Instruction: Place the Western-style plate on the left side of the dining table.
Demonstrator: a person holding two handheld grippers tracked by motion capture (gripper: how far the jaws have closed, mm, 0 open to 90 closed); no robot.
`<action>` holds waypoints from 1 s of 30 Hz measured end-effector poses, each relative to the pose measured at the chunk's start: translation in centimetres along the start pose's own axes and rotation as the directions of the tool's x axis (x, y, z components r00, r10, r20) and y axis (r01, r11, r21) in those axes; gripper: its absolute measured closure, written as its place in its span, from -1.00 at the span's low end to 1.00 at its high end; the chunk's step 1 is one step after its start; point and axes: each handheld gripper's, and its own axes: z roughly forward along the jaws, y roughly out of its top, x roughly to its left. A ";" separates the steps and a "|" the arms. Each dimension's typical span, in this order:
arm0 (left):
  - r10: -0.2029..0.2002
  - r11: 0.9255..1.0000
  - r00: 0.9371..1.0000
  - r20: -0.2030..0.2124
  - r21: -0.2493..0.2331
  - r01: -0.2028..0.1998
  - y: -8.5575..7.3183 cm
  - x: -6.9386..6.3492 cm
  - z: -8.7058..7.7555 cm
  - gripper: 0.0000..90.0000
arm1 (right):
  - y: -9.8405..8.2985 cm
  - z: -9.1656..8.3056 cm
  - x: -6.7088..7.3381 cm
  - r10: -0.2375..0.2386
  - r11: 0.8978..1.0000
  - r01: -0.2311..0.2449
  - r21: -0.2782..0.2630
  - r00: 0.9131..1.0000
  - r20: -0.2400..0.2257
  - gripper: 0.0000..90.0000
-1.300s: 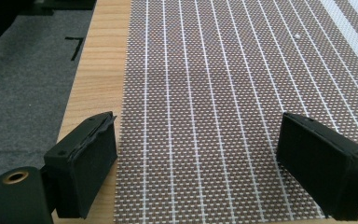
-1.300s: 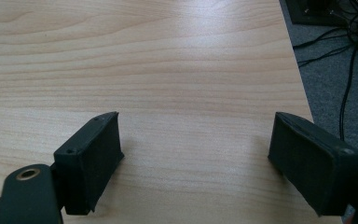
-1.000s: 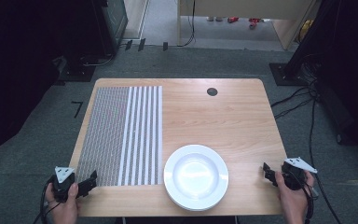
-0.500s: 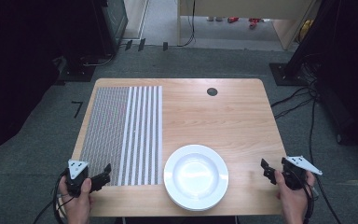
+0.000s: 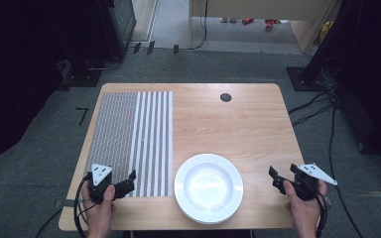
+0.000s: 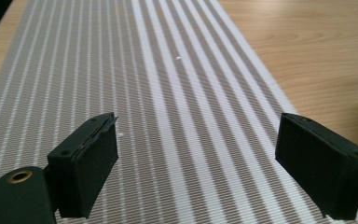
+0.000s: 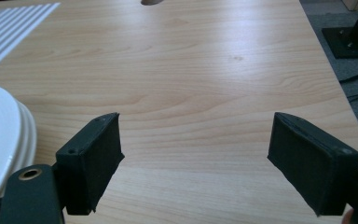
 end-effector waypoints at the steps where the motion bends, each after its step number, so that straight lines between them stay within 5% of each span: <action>1: 0.004 1.000 1.000 0.007 0.001 -0.004 0.1 -0.4 0.1 -0.71 | 0.1 0.0 0.2 0.008 1.000 -0.008 -0.003 1.000 -0.005 -0.61; 13: 0.029 1.000 0.997 0.078 0.004 -0.029 0.6 -4.2 1.3 -0.71 | 0.5 -0.2 2.4 0.018 0.999 -0.020 -0.030 0.998 -0.057 -0.53; 30: 0.060 0.998 0.988 0.146 0.019 -0.064 0.3 -7.7 2.2 -0.71 | 0.4 0.1 5.3 -0.006 1.000 0.004 -0.015 0.995 -0.103 -0.43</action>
